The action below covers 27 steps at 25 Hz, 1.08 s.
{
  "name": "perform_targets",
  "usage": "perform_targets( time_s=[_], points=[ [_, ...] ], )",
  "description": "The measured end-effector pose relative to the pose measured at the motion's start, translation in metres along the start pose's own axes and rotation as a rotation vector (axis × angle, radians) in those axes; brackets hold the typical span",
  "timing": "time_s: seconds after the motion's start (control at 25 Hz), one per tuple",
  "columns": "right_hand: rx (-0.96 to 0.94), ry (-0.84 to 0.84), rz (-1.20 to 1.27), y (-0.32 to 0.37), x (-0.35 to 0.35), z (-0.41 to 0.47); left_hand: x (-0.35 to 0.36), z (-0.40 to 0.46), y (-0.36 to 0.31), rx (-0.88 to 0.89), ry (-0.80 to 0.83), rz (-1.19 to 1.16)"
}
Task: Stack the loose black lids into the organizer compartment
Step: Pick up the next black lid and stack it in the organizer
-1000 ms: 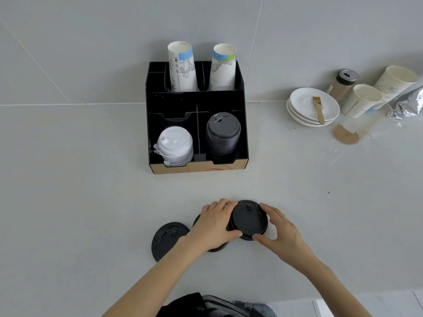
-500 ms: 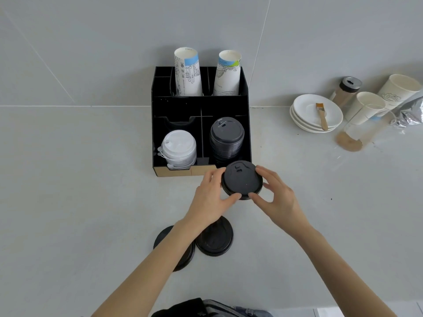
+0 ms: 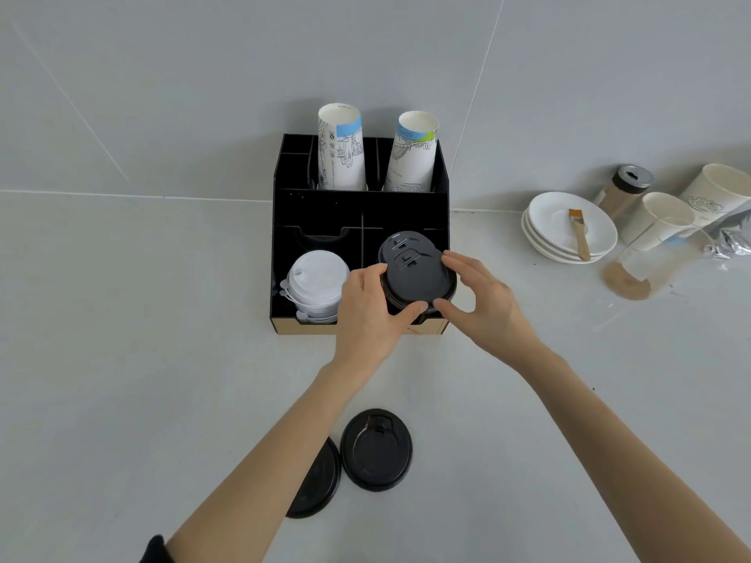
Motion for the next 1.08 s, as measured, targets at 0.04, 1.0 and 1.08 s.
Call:
perform_targets(
  time_s=[0.04, 1.0, 1.08],
  points=[
    [-0.005, 0.017, -0.025, 0.0, 0.001, 0.006, 0.0, 0.005, -0.001, -0.003, -0.014, 0.006],
    [-0.03, 0.214, -0.155, -0.026, 0.043, 0.069, 0.018, 0.052, 0.031, -0.134, -0.088, 0.112],
    [-0.025, 0.205, -0.158, -0.025, 0.043, 0.068, 0.018, 0.051, 0.031, -0.131, -0.07, 0.104]
  ],
)
Point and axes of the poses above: each hand's wrist, its own z-axis towards the middle knuckle, its own x-axis out of the palm, y = z × x, the point moved 10 cm from there along z, towards the middle knuckle, and after that the axes turned 14 degrees about -z, right-handed, at the moved point
